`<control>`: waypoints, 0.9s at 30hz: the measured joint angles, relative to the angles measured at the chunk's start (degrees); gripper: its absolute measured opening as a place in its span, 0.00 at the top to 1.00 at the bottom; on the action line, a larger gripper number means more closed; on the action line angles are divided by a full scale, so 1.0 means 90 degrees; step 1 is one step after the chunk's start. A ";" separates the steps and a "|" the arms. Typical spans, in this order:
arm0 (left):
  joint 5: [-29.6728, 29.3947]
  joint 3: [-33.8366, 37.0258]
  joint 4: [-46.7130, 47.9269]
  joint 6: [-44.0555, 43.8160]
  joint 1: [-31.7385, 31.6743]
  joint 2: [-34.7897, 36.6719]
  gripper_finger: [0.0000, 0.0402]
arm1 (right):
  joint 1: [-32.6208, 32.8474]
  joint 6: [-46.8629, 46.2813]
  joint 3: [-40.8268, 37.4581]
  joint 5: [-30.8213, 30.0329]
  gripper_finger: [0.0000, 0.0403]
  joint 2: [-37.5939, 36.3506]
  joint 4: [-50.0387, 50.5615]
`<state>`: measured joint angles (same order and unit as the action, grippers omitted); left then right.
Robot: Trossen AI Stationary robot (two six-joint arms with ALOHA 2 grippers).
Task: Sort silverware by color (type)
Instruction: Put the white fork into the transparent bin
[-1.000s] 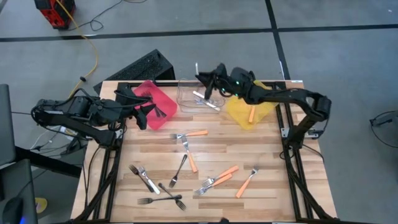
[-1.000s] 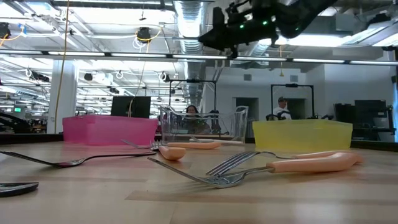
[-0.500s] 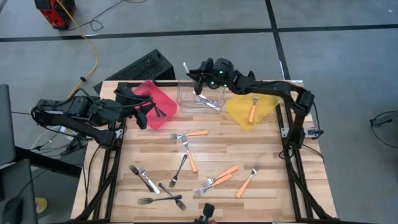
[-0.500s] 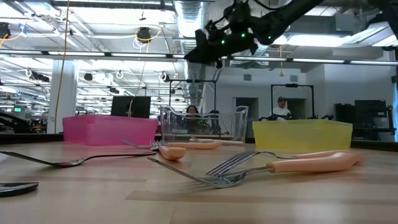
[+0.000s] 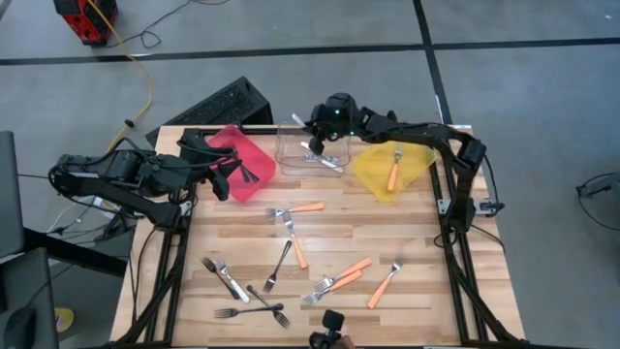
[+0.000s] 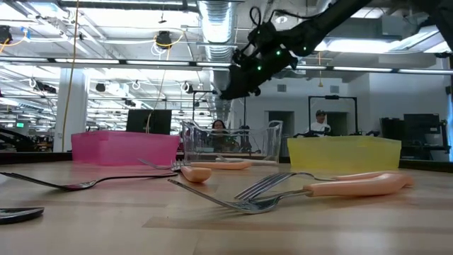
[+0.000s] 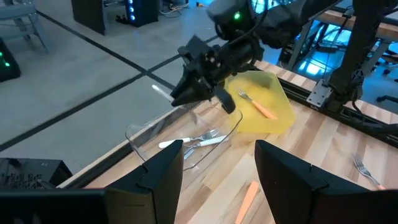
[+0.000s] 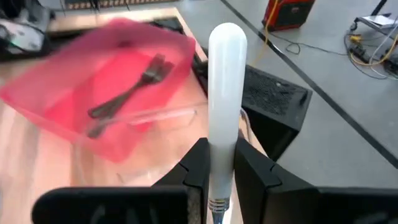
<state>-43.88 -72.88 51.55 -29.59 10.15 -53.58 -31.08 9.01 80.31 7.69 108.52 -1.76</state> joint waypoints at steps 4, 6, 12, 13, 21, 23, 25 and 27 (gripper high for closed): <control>-0.0010 0.0000 0.0000 0.0001 0.0000 0.0000 0.55 | -0.0014 0.0057 -0.0014 0.0043 0.82 0.0177 0.0119; -0.0034 0.0000 0.0000 -0.0002 0.0000 0.0000 0.55 | 0.0001 0.0031 0.0013 0.0164 0.82 0.0268 0.0127; -0.0052 0.0000 0.0000 -0.0004 0.0000 0.0000 0.55 | 0.0008 0.0112 -0.0007 0.0235 0.82 0.0387 0.0294; -0.0053 0.0000 -0.0002 -0.0004 0.0000 0.0000 0.55 | -0.0019 0.0132 -0.0007 0.0268 0.82 0.0388 0.0300; -0.0036 0.0000 0.0005 0.0027 0.0000 0.0000 0.55 | -0.0021 0.0218 -0.0008 0.0333 0.82 0.0583 0.0509; -0.0036 0.0000 0.0007 0.0062 0.0000 0.0000 0.55 | -0.0021 0.0225 -0.0007 0.0332 0.82 0.0572 0.0519; -0.0036 0.0000 0.0007 0.0066 0.0000 0.0000 0.55 | -0.0027 0.0262 -0.0011 0.0332 0.82 0.0579 0.0575; -0.0036 0.0002 0.0005 0.0071 0.0000 0.0000 0.55 | -0.0081 0.0272 -0.0011 0.0345 0.82 0.0579 0.0619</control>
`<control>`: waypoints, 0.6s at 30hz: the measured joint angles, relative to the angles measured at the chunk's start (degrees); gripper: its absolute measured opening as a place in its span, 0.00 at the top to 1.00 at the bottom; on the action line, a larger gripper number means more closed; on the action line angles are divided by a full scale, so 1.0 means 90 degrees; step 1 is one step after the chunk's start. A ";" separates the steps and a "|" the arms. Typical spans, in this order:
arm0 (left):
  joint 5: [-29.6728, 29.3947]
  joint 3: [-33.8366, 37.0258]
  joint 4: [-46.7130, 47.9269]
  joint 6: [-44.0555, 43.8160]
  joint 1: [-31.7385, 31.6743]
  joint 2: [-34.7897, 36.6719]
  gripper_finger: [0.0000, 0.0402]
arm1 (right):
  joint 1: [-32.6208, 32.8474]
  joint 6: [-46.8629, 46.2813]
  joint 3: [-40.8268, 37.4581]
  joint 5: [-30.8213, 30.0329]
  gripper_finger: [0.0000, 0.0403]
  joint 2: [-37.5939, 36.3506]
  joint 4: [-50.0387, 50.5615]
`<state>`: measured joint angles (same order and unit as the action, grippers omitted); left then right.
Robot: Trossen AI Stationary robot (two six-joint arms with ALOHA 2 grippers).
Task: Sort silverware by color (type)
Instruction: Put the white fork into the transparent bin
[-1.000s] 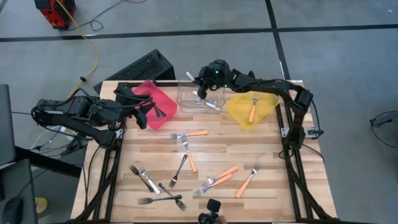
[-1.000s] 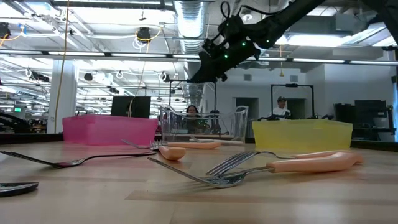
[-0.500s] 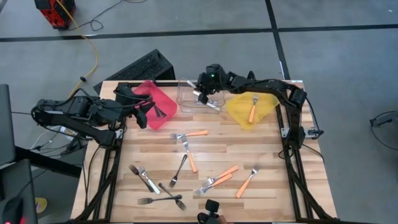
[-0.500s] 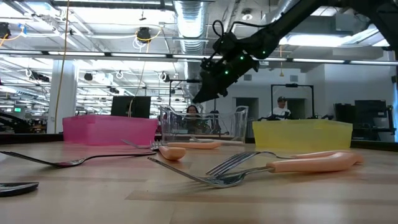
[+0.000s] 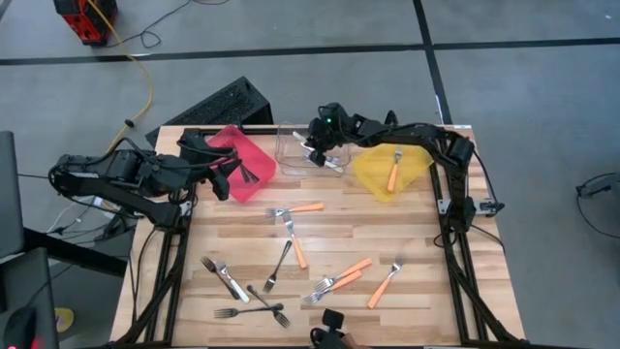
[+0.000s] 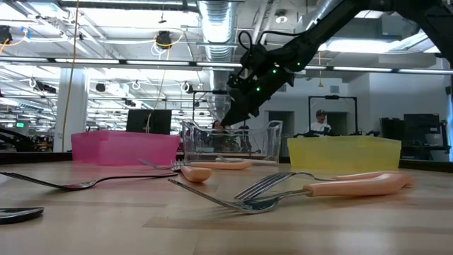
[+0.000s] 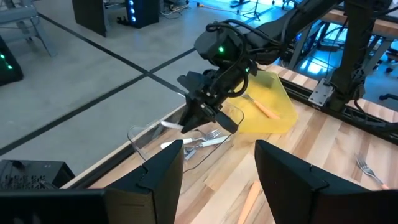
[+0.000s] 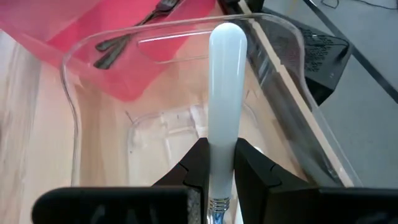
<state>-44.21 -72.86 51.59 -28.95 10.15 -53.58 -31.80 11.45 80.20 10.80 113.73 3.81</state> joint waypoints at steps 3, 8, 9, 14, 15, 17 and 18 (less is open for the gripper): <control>0.0000 -0.0001 0.0001 0.0007 0.0000 0.0000 0.55 | -0.0068 -0.0025 0.0000 0.0050 0.82 0.0000 0.0103; 0.0002 -0.0002 0.0007 0.0024 0.0000 0.0000 0.55 | -0.0071 0.0098 0.0000 0.0101 0.82 0.0000 0.0046; 0.0002 -0.0002 0.0005 0.0024 0.0000 0.0000 0.55 | -0.0064 0.0102 0.0000 0.0104 0.82 0.0000 0.0057; 0.0000 -0.0002 0.0009 0.0095 0.0000 0.0000 0.55 | -0.0067 0.0066 0.0022 0.0111 0.82 0.0130 -0.0014; 0.0000 -0.0001 0.0007 0.0107 0.0000 0.0000 0.55 | -0.0069 -0.0024 0.0012 0.0100 0.82 0.0162 0.0075; 0.0002 -0.0002 0.0005 0.0124 0.0000 0.0000 0.55 | -0.0073 -0.0101 -0.0001 0.0102 0.82 0.0254 0.0138; 0.0002 -0.0002 0.0005 0.0126 0.0000 0.0000 0.55 | -0.0071 -0.0098 0.0013 0.0104 0.82 0.0297 0.0097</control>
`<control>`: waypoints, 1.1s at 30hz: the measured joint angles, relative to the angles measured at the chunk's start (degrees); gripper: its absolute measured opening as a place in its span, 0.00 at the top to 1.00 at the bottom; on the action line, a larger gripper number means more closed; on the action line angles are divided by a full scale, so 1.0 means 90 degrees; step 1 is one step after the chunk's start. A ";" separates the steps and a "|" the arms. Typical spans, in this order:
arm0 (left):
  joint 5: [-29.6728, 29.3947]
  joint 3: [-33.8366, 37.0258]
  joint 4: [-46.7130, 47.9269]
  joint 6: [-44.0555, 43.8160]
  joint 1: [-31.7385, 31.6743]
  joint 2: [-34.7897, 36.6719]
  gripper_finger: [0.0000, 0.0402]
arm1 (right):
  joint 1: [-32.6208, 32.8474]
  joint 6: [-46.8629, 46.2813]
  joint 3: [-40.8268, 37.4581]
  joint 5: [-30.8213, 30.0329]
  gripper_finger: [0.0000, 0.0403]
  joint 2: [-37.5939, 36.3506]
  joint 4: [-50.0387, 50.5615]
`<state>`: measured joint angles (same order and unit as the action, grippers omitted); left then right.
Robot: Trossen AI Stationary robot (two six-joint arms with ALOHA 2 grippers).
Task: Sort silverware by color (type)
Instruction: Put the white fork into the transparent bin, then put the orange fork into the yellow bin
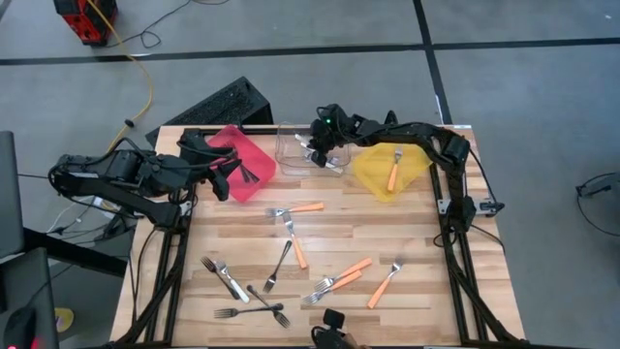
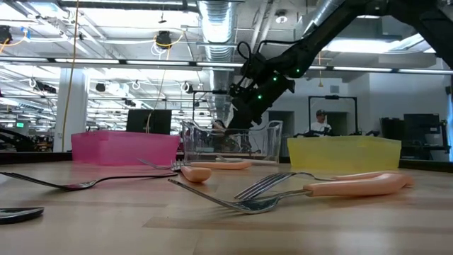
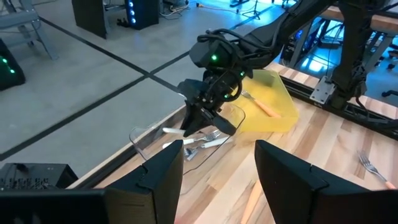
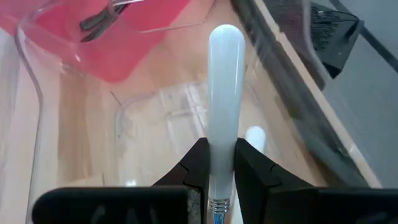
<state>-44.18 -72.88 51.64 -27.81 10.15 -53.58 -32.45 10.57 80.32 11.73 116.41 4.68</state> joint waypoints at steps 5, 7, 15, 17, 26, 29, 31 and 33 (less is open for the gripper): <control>0.0021 0.0000 0.0000 -0.0021 0.0000 0.0000 0.55 | 0.0005 -0.0002 -0.0001 0.0004 0.82 0.0014 0.0074; -0.0020 0.0000 0.0002 -0.0019 0.0000 0.0000 0.55 | 0.0005 -0.0005 -0.0001 0.0004 0.82 0.0014 0.0076; -0.0341 0.0001 -0.0002 0.0045 -0.0001 0.0007 0.54 | 0.0014 -0.0189 -0.0003 -0.0126 0.59 0.0019 0.0100; -0.0345 0.0000 -0.0005 0.0044 0.0000 0.0012 0.53 | 0.0040 -0.0189 -0.0003 -0.0127 0.53 0.0019 0.0093; -0.0352 0.0000 0.0055 0.0092 0.0000 0.0012 0.45 | 0.0108 -0.0291 -0.0008 -0.0130 0.42 -0.0044 0.0025; -0.0352 0.0001 0.0115 0.0092 -0.0001 0.0012 0.42 | 0.0138 -0.0305 0.0094 -0.0136 0.42 -0.0147 0.0059; -0.0327 0.0000 0.0204 0.0087 -0.0001 0.0012 0.41 | 0.0134 -0.0306 0.0278 -0.0137 0.42 -0.0200 0.0244; -0.0242 0.0000 0.0214 0.0090 -0.0002 0.0012 0.41 | 0.0148 -0.0303 0.0556 -0.0137 0.42 -0.0249 0.0540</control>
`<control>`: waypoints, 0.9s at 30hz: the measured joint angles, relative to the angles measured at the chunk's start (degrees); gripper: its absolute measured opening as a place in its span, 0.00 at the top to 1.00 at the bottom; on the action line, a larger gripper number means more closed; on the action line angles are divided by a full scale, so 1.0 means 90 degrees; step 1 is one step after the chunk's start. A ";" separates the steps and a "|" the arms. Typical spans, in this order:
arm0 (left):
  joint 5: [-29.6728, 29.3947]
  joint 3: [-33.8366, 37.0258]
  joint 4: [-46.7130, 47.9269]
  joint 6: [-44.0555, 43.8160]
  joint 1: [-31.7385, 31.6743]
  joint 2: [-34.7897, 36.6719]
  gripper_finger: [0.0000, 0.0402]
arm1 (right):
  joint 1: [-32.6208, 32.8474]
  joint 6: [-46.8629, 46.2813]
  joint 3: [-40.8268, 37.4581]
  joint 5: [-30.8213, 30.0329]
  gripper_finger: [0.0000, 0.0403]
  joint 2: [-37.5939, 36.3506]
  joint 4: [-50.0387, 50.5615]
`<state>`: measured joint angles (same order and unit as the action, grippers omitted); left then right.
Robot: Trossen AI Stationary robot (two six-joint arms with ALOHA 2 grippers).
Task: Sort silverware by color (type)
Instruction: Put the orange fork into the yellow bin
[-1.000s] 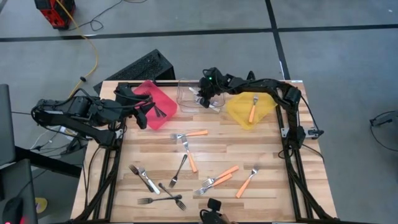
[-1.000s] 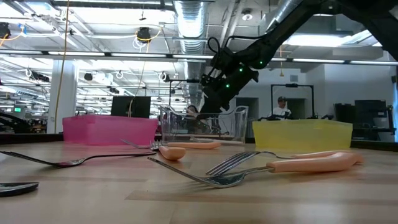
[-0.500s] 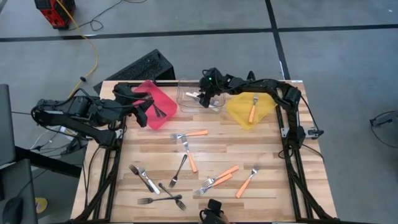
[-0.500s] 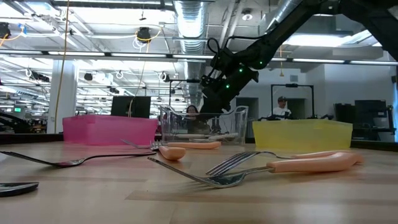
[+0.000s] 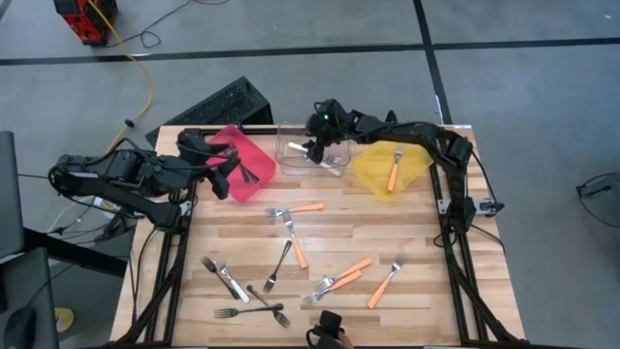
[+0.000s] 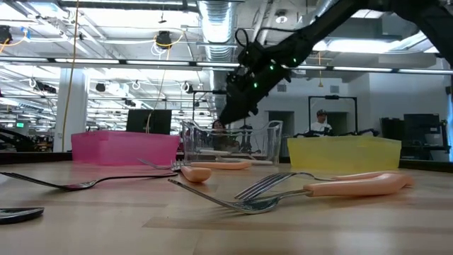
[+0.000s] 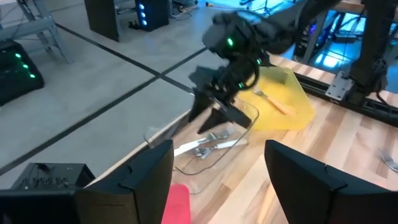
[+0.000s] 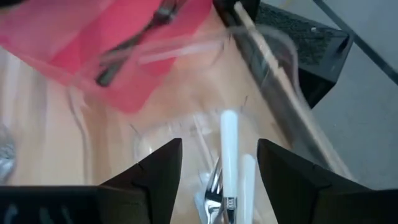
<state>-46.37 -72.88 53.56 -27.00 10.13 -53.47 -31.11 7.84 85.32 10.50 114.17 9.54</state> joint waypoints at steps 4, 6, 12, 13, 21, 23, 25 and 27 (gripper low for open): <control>0.0273 0.0000 -0.0003 0.0033 0.0001 0.0000 0.41 | 0.0038 0.0118 0.0869 0.0003 0.42 -0.0164 0.1067; 0.0359 0.0000 -0.0004 0.0092 0.0002 0.0000 0.41 | 0.0041 0.0255 0.1370 0.0011 0.42 -0.0270 0.1686; 0.0435 0.0000 -0.0051 0.0638 0.0000 0.0000 0.41 | 0.0083 0.0689 0.2846 0.0110 0.42 -0.0491 0.3165; 0.0409 0.0000 -0.0051 0.0748 0.0002 0.0002 0.41 | 0.0083 0.0686 0.3049 0.0123 0.42 -0.0500 0.3274; 0.0394 0.0001 -0.0005 0.0941 0.0002 0.0233 0.41 | 0.0069 0.0808 0.4113 0.0169 0.42 -0.0497 0.3229; 0.0359 0.0001 -0.0032 0.0978 0.0002 0.0316 0.41 | 0.0108 0.0835 0.4228 0.0177 0.42 -0.0497 0.3116; 0.0283 0.0002 -0.0034 0.0999 0.0002 0.0391 0.41 | 0.0137 0.0835 0.4330 0.0185 0.42 -0.0493 0.3067; 0.0176 0.0000 -0.0037 0.1023 0.0002 0.0452 0.41 | 0.0180 0.0804 0.4415 0.0188 0.42 -0.0491 0.3087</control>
<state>-44.78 -72.88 53.23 -17.79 10.15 -49.41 -29.50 15.08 125.05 12.20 109.74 37.32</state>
